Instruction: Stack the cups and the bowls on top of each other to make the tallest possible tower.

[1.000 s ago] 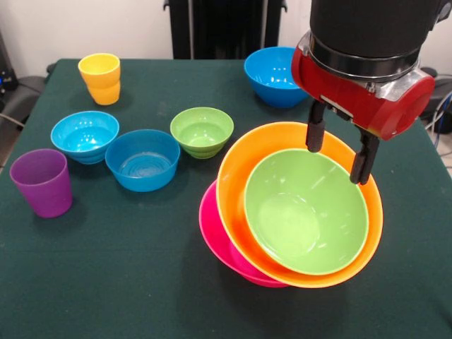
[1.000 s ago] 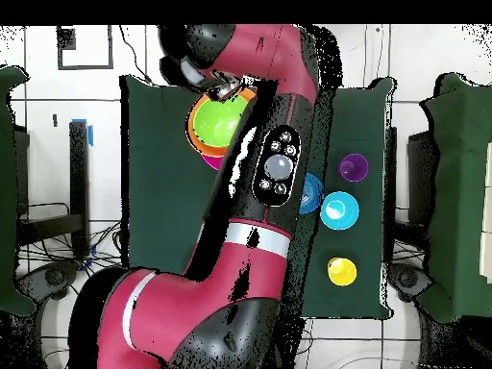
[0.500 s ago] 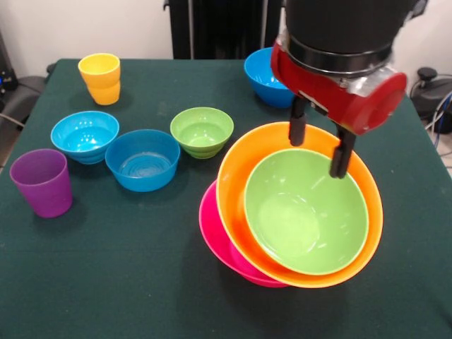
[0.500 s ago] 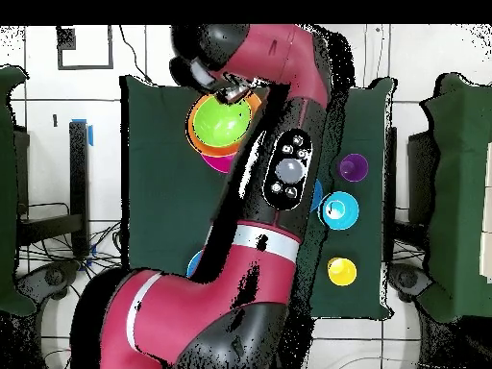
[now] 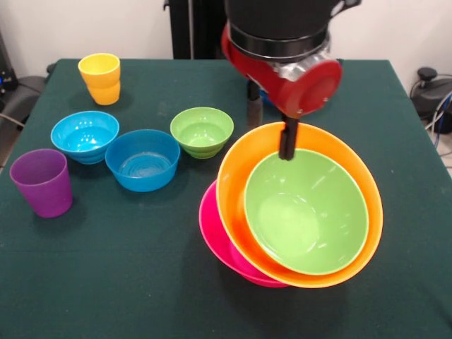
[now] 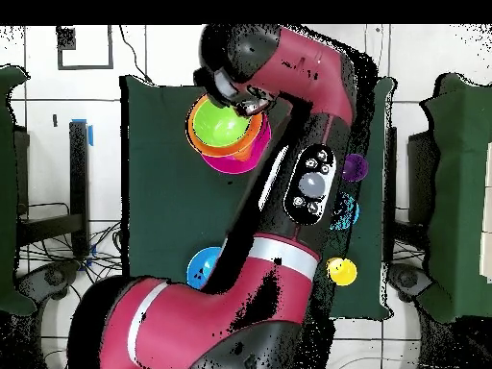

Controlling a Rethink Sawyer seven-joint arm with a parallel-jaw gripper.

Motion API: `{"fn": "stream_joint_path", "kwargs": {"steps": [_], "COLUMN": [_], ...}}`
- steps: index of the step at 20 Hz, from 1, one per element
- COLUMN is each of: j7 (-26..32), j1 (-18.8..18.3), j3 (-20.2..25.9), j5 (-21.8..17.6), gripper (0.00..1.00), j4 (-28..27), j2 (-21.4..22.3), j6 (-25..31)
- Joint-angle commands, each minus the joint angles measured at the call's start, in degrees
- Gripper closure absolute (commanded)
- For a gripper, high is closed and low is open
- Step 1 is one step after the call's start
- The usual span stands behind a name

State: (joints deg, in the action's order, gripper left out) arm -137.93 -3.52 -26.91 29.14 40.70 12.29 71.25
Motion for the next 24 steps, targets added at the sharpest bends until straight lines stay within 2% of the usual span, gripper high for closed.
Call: {"fn": "stream_joint_path", "kwargs": {"steps": [1, 24], "j7": [12.99, 12.38], "j1": [-1.11, -2.24], "j3": [9.54, 13.52], "j5": [-5.19, -8.75], "gripper": [0.00, 0.00], "j4": [10.18, 13.78], "j2": [2.01, 4.00], "j6": [-4.95, -7.71]}}
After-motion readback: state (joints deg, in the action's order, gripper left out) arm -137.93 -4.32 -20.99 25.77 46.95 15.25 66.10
